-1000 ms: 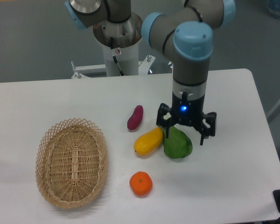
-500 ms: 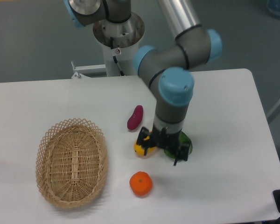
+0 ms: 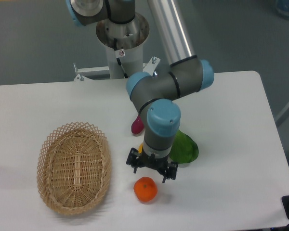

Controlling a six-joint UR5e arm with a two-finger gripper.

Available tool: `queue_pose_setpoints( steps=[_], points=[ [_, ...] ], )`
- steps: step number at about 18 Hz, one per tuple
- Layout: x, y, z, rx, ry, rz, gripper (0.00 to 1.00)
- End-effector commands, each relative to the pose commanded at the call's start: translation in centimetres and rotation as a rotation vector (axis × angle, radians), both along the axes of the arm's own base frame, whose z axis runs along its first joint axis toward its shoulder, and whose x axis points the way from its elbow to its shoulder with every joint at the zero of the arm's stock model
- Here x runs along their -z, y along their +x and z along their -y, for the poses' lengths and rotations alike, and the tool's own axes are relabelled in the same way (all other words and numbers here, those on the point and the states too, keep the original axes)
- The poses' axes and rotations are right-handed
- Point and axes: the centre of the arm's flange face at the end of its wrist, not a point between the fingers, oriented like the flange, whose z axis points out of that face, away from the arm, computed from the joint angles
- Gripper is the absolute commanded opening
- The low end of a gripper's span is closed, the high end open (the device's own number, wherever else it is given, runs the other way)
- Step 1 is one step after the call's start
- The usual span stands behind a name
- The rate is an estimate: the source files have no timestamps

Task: Pick up the orange from the table
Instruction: 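Swing the gripper over to the small orange and descend, then close the gripper fingers around the small orange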

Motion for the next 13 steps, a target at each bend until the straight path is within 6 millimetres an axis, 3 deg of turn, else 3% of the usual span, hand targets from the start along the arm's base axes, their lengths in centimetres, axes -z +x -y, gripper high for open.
queue_pose_setpoints(
  steps=[13],
  points=[
    [2.4,-0.1,-2.2,-0.099,-0.019,-0.034,1.0]
  ],
)
